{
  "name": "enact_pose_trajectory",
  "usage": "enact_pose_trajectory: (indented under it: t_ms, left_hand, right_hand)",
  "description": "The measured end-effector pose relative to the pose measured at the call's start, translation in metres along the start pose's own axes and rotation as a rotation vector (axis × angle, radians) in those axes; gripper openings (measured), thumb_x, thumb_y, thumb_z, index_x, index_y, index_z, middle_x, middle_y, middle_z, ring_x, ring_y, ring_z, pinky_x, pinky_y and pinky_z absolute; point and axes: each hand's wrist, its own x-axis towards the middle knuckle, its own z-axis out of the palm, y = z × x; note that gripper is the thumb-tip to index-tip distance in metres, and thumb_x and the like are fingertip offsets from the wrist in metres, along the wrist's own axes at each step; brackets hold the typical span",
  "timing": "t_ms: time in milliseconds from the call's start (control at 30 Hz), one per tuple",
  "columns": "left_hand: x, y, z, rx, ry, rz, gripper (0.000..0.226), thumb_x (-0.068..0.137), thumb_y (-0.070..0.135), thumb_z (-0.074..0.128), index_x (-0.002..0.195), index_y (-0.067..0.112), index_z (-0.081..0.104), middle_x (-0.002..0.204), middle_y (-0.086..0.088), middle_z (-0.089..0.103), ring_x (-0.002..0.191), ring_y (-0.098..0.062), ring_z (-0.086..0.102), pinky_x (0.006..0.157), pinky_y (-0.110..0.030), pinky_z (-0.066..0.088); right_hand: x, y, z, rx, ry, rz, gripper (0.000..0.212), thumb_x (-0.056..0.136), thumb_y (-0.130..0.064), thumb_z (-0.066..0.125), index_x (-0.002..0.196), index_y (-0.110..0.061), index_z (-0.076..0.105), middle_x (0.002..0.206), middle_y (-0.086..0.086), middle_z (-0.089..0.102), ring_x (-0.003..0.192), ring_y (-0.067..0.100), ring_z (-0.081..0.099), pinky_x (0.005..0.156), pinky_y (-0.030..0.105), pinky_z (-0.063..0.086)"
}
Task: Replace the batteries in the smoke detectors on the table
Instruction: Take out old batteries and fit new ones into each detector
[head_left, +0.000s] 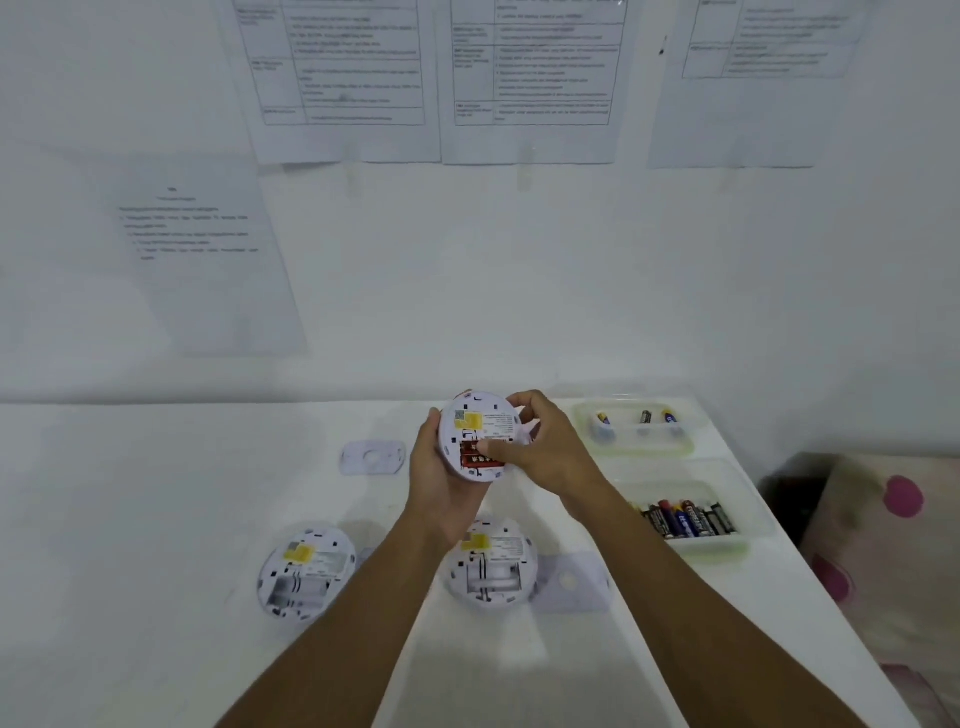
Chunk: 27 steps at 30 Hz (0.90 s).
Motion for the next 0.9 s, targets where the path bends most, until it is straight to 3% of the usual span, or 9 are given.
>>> enact_pose_trajectory:
  t_ms: [133, 300, 400, 467, 533, 633, 767, 833, 900]
  left_hand:
    - [-0.005, 0.038, -0.022, 0.011, 0.018, 0.006, 0.055, 0.1, 0.048, 0.033, 0.138, 0.013, 0.054, 0.134, -0.021, 0.059, 0.123, -0.035, 0.054, 0.109, -0.05, 0.039]
    - [-0.012, 0.091, -0.058, 0.011, 0.036, 0.012, 0.053, 0.101, 0.046, 0.032, 0.129, 0.01, 0.059, 0.128, -0.019, 0.064, 0.121, -0.036, 0.056, 0.106, -0.049, 0.041]
    - [-0.013, 0.122, -0.085, -0.039, 0.045, 0.024, 0.054, 0.101, 0.045, 0.031, 0.133, 0.01, 0.056, 0.133, -0.019, 0.06, 0.122, -0.037, 0.055, 0.111, -0.05, 0.036]
    - [-0.013, 0.139, -0.102, -0.057, 0.049, 0.021, 0.056, 0.1, 0.045, 0.032, 0.138, 0.009, 0.052, 0.137, -0.02, 0.057, 0.126, -0.037, 0.052, 0.114, -0.052, 0.032]
    - [-0.011, 0.151, -0.117, -0.061, 0.049, 0.018, 0.058, 0.1, 0.047, 0.034, 0.14, 0.009, 0.05, 0.14, -0.02, 0.054, 0.132, -0.038, 0.047, 0.116, -0.054, 0.028]
    - [-0.009, 0.161, -0.134, -0.065, 0.063, 0.019, 0.057, 0.1, 0.047, 0.034, 0.14, 0.011, 0.05, 0.141, -0.02, 0.053, 0.135, -0.037, 0.045, 0.117, -0.052, 0.027]
    - [-0.01, 0.166, -0.148, -0.054, 0.088, -0.006, 0.055, 0.101, 0.046, 0.033, 0.139, 0.012, 0.052, 0.135, -0.017, 0.059, 0.125, -0.034, 0.054, 0.106, -0.048, 0.043]
    - [-0.009, 0.168, -0.155, -0.045, 0.088, -0.021, 0.055, 0.101, 0.046, 0.033, 0.139, 0.012, 0.052, 0.133, -0.016, 0.061, 0.121, -0.033, 0.056, 0.1, -0.046, 0.047]
    - [-0.008, 0.169, -0.16, -0.053, 0.093, -0.025, 0.054, 0.101, 0.046, 0.033, 0.138, 0.013, 0.052, 0.129, -0.016, 0.064, 0.12, -0.033, 0.057, 0.102, -0.047, 0.045]
  right_hand:
    - [0.005, -0.01, 0.019, -0.035, -0.003, -0.006, 0.042, 0.071, -0.029, 0.084, 0.106, -0.033, 0.06, 0.108, -0.007, 0.051, 0.092, 0.009, 0.046, 0.077, 0.026, 0.041]
    - [0.016, -0.024, 0.064, 0.018, -0.034, -0.014, 0.028, 0.08, -0.019, 0.078, 0.104, -0.02, 0.065, 0.096, -0.005, 0.056, 0.076, 0.01, 0.05, 0.059, 0.014, 0.046]
    - [0.026, -0.018, 0.092, -0.06, -0.013, -0.021, 0.017, 0.083, -0.017, 0.074, 0.098, -0.018, 0.066, 0.091, -0.001, 0.065, 0.074, 0.012, 0.057, 0.061, 0.017, 0.046]
    - [0.034, -0.011, 0.109, -0.216, -0.048, -0.052, 0.015, 0.084, -0.015, 0.072, 0.097, -0.019, 0.066, 0.089, -0.002, 0.068, 0.072, 0.009, 0.058, 0.061, 0.011, 0.043]
    - [0.039, -0.006, 0.126, -0.364, -0.117, -0.097, 0.016, 0.085, -0.014, 0.07, 0.101, -0.018, 0.066, 0.092, -0.002, 0.067, 0.075, 0.008, 0.059, 0.063, 0.009, 0.043]
    - [0.048, 0.0, 0.149, -0.571, -0.232, -0.192, 0.027, 0.086, -0.019, 0.069, 0.113, -0.014, 0.067, 0.109, 0.003, 0.067, 0.094, 0.012, 0.059, 0.082, 0.021, 0.044]
    - [0.056, -0.002, 0.168, -0.739, -0.266, -0.212, 0.044, 0.087, -0.025, 0.068, 0.128, -0.014, 0.059, 0.132, 0.004, 0.059, 0.122, 0.021, 0.053, 0.098, 0.03, 0.04]
    - [0.059, -0.003, 0.176, -0.75, -0.297, -0.221, 0.048, 0.086, -0.026, 0.068, 0.131, -0.014, 0.058, 0.135, 0.003, 0.057, 0.124, 0.021, 0.052, 0.097, 0.029, 0.041]
    - [0.062, -0.002, 0.181, -0.786, -0.34, -0.255, 0.04, 0.086, -0.026, 0.066, 0.124, -0.015, 0.063, 0.125, 0.004, 0.063, 0.114, 0.022, 0.058, 0.088, 0.026, 0.043]
